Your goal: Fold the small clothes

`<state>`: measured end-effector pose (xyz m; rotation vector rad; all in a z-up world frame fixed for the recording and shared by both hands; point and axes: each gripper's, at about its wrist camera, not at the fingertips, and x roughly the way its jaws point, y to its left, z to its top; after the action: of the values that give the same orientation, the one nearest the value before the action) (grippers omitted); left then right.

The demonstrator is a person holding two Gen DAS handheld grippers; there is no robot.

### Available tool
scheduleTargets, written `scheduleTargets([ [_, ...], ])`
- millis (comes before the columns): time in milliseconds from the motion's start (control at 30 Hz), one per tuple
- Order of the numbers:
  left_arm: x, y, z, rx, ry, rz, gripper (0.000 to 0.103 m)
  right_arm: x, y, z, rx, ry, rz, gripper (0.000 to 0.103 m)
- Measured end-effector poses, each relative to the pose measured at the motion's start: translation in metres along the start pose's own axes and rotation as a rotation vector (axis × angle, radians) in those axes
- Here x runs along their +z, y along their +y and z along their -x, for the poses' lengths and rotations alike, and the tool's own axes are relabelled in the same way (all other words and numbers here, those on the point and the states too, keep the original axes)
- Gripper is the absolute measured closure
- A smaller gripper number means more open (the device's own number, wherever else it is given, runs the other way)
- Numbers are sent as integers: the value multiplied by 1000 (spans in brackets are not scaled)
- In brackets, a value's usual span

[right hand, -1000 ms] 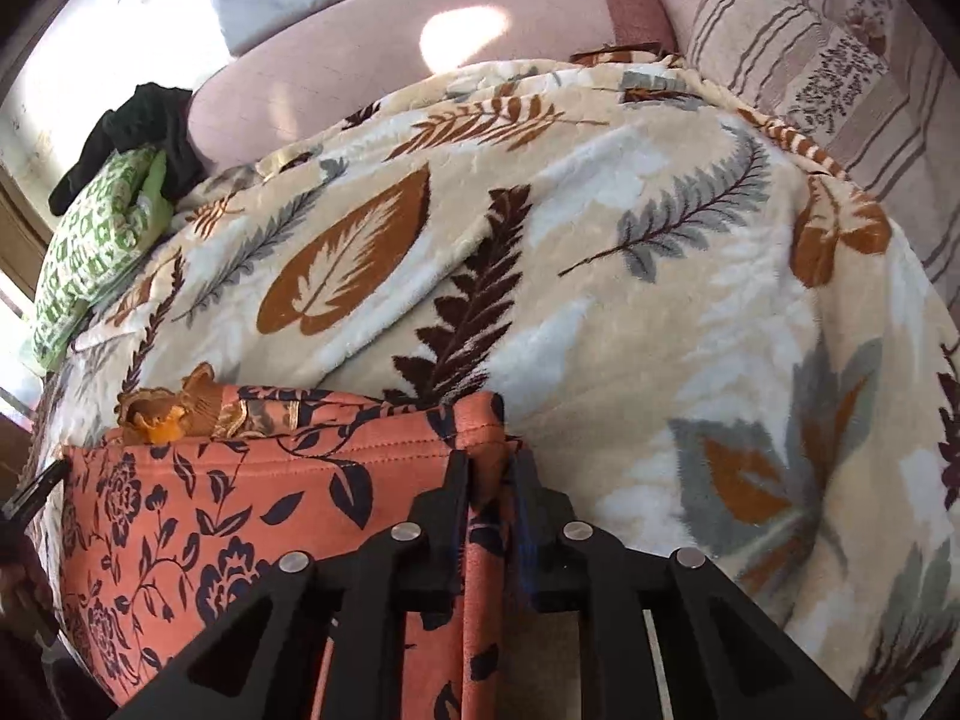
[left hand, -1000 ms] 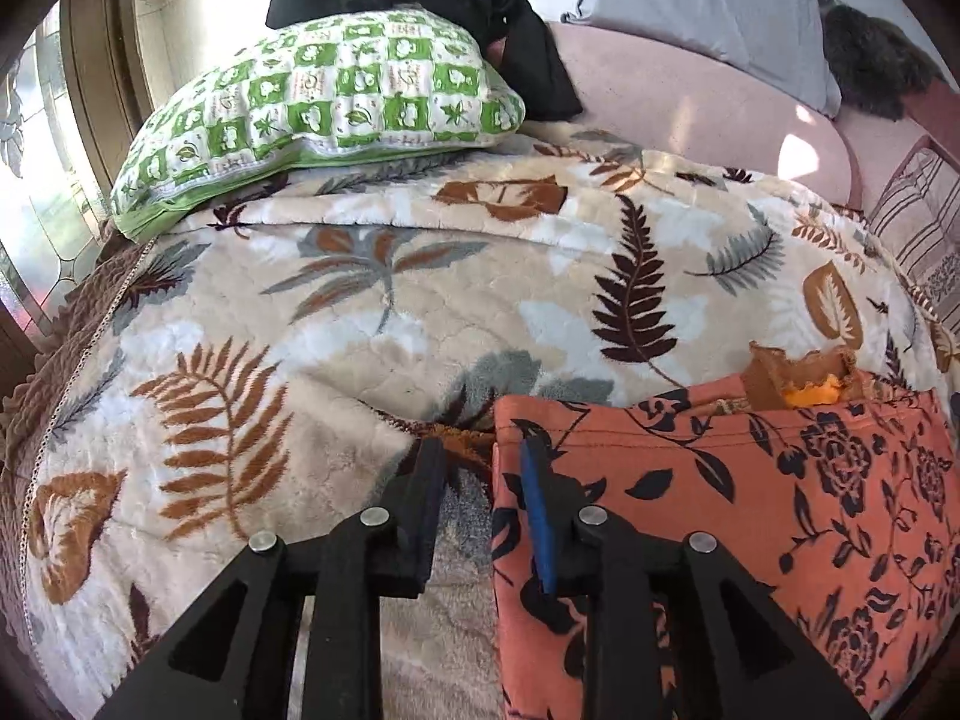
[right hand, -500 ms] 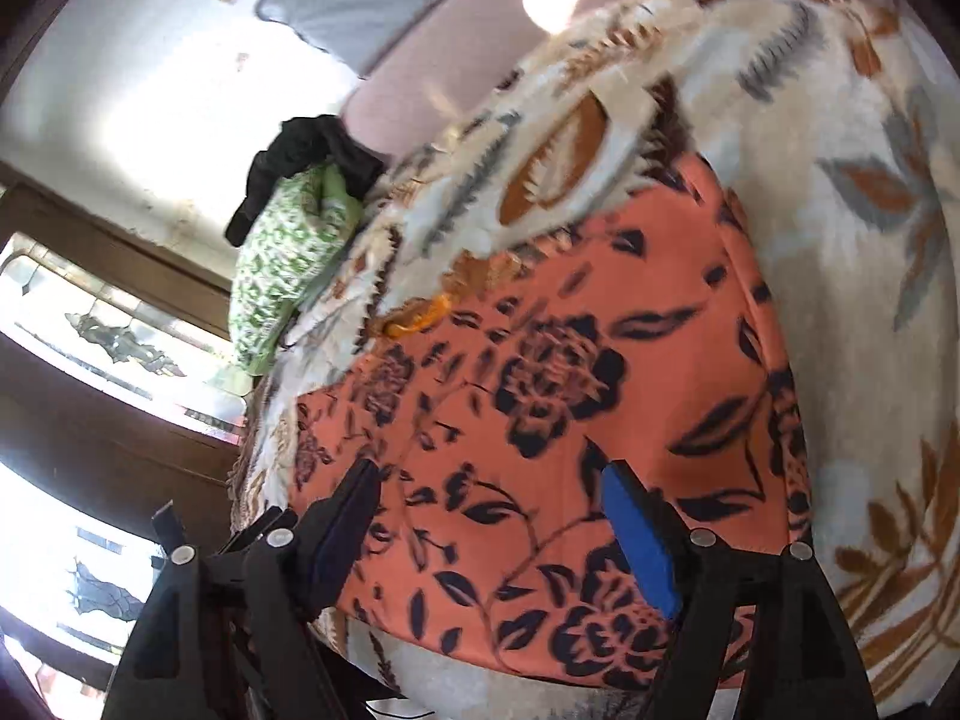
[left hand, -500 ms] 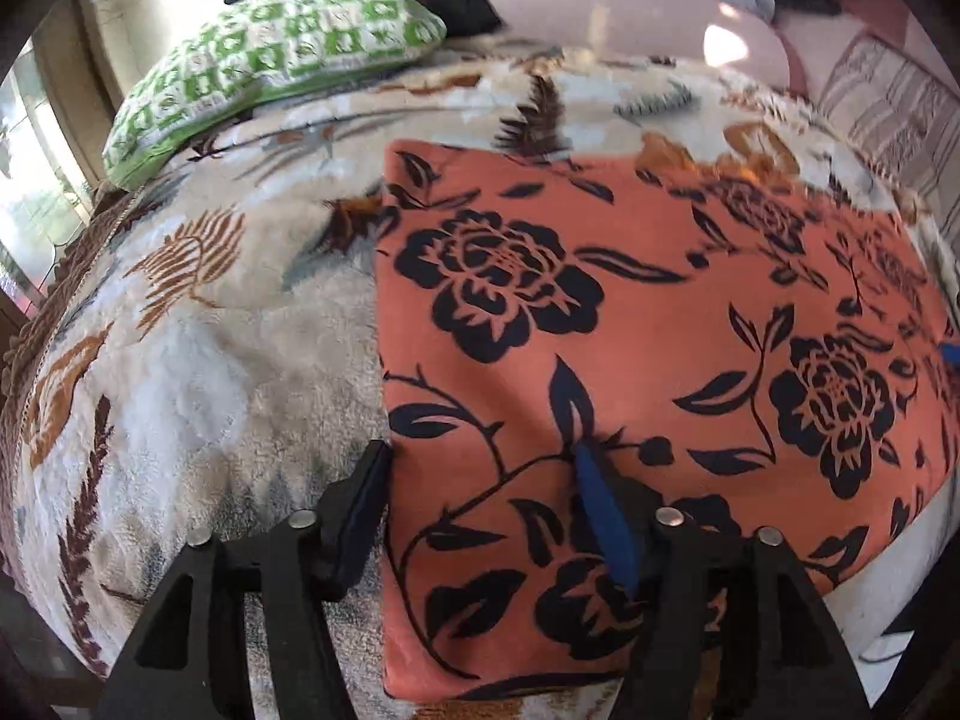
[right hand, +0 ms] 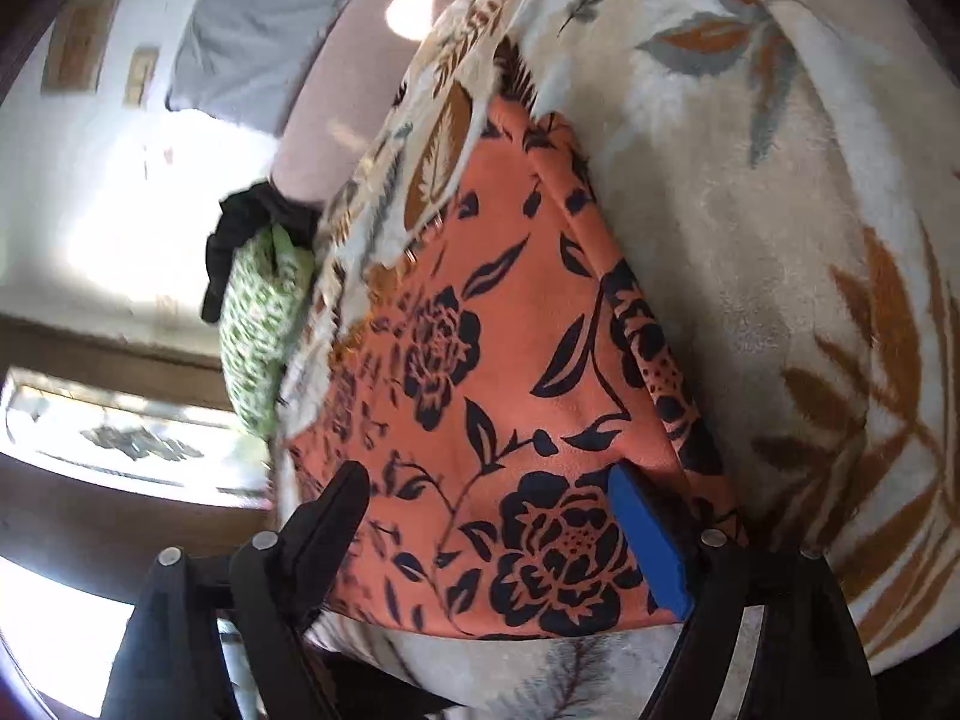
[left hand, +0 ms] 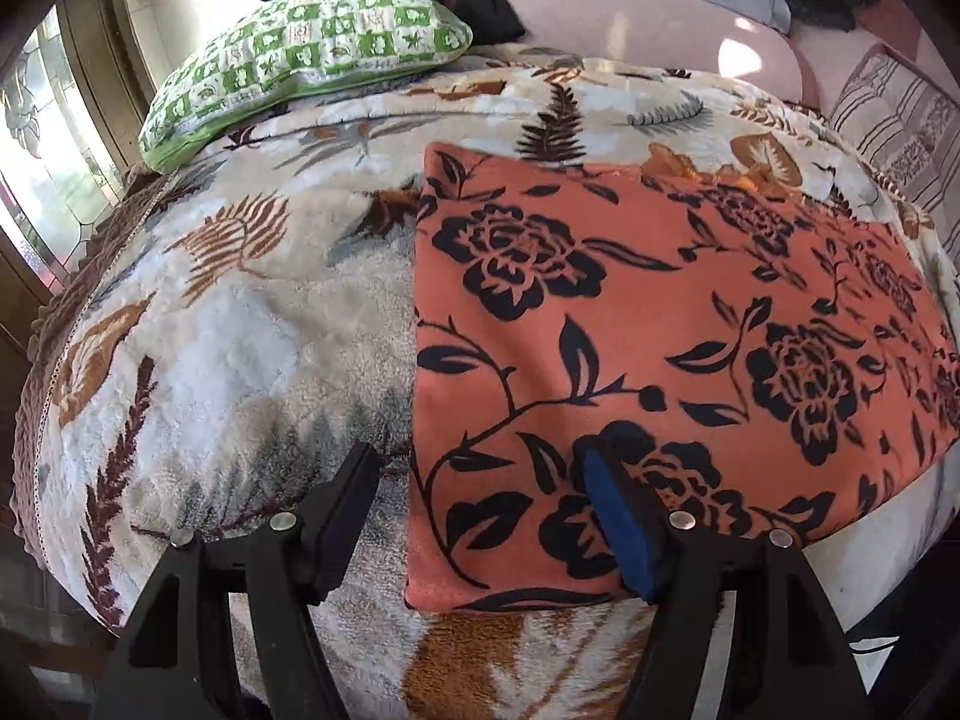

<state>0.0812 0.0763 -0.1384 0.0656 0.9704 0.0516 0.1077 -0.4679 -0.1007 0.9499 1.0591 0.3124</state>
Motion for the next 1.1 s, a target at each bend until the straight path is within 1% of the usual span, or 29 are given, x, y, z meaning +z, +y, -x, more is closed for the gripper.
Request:
scheduleTargets([
  [67, 5, -5, 15, 6, -49, -12, 31, -5, 16, 19, -6, -36, 54, 18],
  [133, 11, -10, 23, -17, -79, 1, 29, -16, 20, 36, 34, -55, 32, 18],
  [200, 15, -20, 24, -51, -95, 7, 28, -36, 12, 46, 66, -81, -34, 17],
  [267, 20, -32, 19, -75, -91, 7, 28, -60, -6, 43, 90, -53, -127, 17],
  [333, 24, -45, 14, -115, -84, 7, 28, -75, -30, 34, 97, -46, -233, 17],
  [400, 28, -55, 12, -142, -84, 11, 28, -78, -49, 24, 105, -69, -329, 17],
  [467, 31, -62, 13, -160, -91, 24, 28, -72, -59, 21, 139, -127, -396, 18],
  [500, 33, -64, 12, -164, -95, 30, 28, -67, -59, 21, 148, -160, -403, 18],
  [533, 34, -65, 10, -165, -95, 31, 28, -61, -60, 19, 159, -177, -400, 18],
  [567, 35, -66, 4, -159, -82, 27, 28, -56, -61, 16, 151, -181, -394, 20],
  [600, 35, -68, -3, -149, -58, 21, 28, -51, -62, 12, 117, -180, -386, 44],
  [633, 34, -70, -10, -142, -34, 15, 28, -47, -63, 8, 69, -159, -380, 94],
  [667, 33, -70, -15, -136, -16, 10, 28, -45, -64, 4, 38, -142, -377, 96],
  [700, 32, -70, -17, -128, -8, 9, 28, -44, -59, 6, 8, -149, -347, 96],
  [733, 32, -68, -15, -122, -19, 15, 28, -43, -45, 12, -39, -164, -279, 96],
  [800, 33, -62, -7, -129, -71, 39, 28, -46, -5, 27, -146, -219, -66, 96],
  [833, 34, -61, -8, -126, -82, 44, 28, -48, 8, 29, -178, -225, 14, 96],
  [867, 35, -63, -14, -115, -70, 38, 26, -48, 10, 25, -212, -209, 56, 95],
  [900, 36, -67, -26, -100, -29, 18, 25, -45, 0, 14, -255, -160, 55, 92],
  [933, 34, -72, -40, -81, 19, -13, 24, -41, -18, 0, -286, -78, 1, 91],
  [967, 31, -76, -42, -53, -10, -45, 18, -42, -35, 0, -211, -72, -81, 89],
  [1000, 29, -78, -39, -31, -46, -66, 16, -42, -43, 9, -156, -90, -138, 86],
  [1033, 28, -78, -39, -29, -48, -69, 16, -41, -42, 17, -167, -90, -139, 77],
  [1067, 28, -75, -40, -40, -50, -53, 16, -41, -38, 28, -195, -109, -113, 72],
  [1100, 28, -73, -41, -51, -48, -39, 16, -41, -35, 39, -217, -136, -89, 55],
])
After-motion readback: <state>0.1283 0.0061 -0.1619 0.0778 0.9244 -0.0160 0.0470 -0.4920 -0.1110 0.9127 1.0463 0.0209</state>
